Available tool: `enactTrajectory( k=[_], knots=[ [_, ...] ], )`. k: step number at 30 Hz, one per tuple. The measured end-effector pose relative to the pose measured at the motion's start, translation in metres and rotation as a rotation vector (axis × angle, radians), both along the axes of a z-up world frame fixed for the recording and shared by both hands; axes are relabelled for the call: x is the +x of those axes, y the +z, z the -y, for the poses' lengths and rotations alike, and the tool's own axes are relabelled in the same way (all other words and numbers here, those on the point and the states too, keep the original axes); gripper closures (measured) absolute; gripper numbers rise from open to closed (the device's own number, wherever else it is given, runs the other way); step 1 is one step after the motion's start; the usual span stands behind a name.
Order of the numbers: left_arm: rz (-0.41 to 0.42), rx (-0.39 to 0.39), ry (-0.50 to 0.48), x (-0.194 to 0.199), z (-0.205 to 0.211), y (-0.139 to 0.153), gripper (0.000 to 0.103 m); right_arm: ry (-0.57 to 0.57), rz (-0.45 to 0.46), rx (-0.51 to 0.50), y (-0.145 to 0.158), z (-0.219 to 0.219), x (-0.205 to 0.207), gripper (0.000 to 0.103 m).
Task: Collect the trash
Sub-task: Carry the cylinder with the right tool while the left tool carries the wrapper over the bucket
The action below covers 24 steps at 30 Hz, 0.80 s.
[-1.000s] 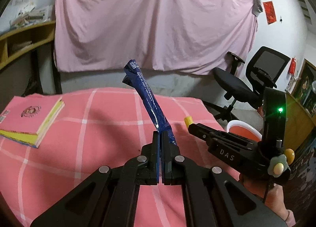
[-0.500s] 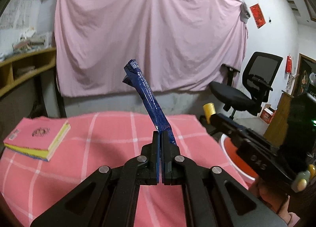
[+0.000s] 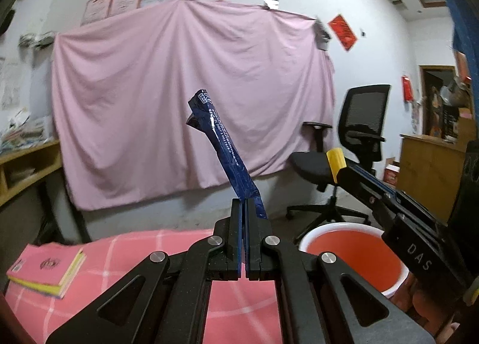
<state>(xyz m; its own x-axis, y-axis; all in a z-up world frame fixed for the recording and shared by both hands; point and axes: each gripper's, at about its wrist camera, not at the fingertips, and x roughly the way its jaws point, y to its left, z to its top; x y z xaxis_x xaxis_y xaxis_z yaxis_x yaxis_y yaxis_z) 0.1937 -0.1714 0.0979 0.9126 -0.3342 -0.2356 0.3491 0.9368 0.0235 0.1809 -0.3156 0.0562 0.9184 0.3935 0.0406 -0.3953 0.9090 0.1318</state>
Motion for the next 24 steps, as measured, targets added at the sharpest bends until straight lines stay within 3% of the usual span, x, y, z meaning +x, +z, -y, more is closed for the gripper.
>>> enactTrajectory(
  k=[13, 24],
  knots=[
    [0.027, 0.046, -0.144, 0.004, 0.077, -0.009, 0.103, -0.160, -0.007, 0.099, -0.002, 0.072, -0.013, 0.091],
    [-0.071, 0.047, -0.236, 0.022, 0.117, -0.023, 0.103, -0.242, -0.086, 0.117, -0.013, 0.097, -0.007, 0.091]
  ],
)
